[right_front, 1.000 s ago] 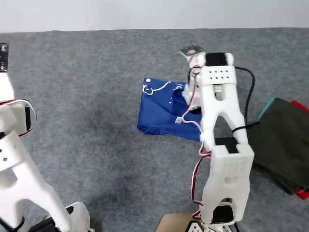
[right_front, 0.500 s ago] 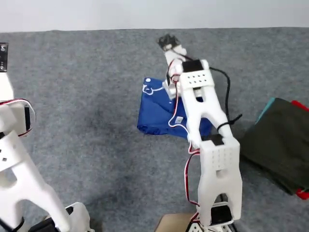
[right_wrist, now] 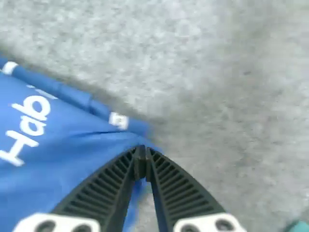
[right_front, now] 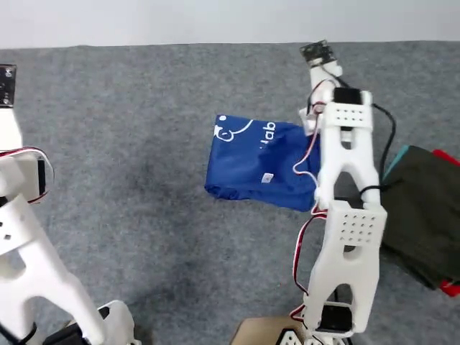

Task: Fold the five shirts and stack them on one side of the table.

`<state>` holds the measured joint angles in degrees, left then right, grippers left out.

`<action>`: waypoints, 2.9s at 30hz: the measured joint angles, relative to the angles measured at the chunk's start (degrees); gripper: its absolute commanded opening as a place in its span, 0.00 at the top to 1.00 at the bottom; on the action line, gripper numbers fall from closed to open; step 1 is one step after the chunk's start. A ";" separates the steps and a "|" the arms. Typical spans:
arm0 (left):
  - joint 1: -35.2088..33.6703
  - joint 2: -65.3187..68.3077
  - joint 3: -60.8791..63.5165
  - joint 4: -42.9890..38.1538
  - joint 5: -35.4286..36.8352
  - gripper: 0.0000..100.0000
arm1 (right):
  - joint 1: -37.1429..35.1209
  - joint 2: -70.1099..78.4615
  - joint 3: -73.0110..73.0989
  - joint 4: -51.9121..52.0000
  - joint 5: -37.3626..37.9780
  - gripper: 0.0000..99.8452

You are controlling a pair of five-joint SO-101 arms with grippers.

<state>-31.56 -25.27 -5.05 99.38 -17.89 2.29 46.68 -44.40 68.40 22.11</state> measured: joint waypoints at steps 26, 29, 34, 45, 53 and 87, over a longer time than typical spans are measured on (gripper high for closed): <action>0.00 0.00 0.00 0.00 0.00 0.99 | -5.98 3.87 -3.52 32.09 -0.53 0.99; 0.00 0.00 0.00 0.00 0.00 0.99 | -1.85 4.04 -3.16 32.09 -0.53 0.99; 0.00 0.00 0.00 0.00 0.00 0.99 | 3.87 3.96 1.76 32.09 1.23 0.99; 0.00 0.00 0.00 0.00 0.00 0.99 | 4.40 -12.48 11.08 32.09 3.52 0.99; 0.00 0.00 0.00 0.00 0.00 0.99 | -7.91 -16.79 15.38 31.30 0.18 0.99; 0.00 0.00 0.00 0.00 0.00 0.99 | -8.00 -17.05 17.85 3.69 2.11 0.99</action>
<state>-31.56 -25.27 -5.05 99.38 -17.89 -5.71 29.63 -26.55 72.09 24.22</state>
